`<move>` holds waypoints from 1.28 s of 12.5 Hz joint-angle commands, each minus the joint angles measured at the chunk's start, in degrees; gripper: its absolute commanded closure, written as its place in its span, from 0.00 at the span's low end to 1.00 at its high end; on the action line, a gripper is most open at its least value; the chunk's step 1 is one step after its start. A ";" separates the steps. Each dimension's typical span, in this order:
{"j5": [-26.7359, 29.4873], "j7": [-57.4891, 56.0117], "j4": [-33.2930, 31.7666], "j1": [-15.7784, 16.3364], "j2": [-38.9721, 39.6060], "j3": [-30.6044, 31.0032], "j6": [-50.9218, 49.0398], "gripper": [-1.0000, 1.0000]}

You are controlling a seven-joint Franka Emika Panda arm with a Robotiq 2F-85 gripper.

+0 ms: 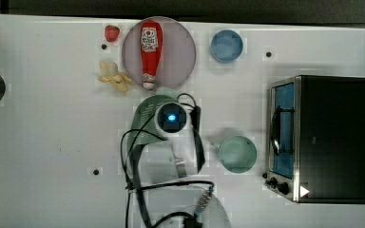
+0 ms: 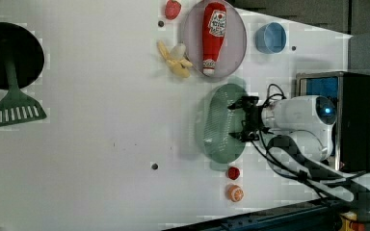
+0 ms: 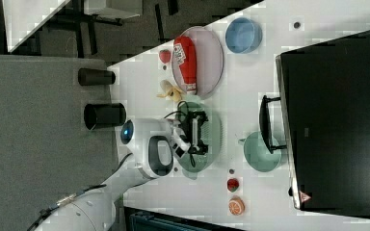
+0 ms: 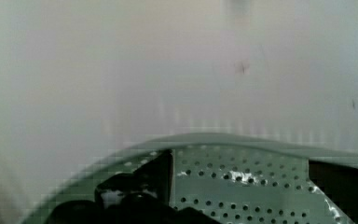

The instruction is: Drag strainer left to right.

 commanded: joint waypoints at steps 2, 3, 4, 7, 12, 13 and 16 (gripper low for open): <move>-0.30 -6.30 -0.04 -1.83 -1.33 -3.26 1.01 0.00; -0.30 -7.92 -0.03 -2.08 -1.33 -4.02 1.39 0.00; -0.30 -10.34 -0.03 -2.30 -1.33 -4.76 1.46 0.00; -0.29 -15.47 0.02 -3.09 -1.34 -7.24 1.56 0.00; -0.30 -17.90 0.22 -3.56 -1.48 -9.65 2.63 0.00; -0.30 -17.98 0.37 -3.53 -2.08 -9.30 3.12 0.00; -0.30 -27.00 0.41 -3.53 -8.04 -6.42 1.42 0.00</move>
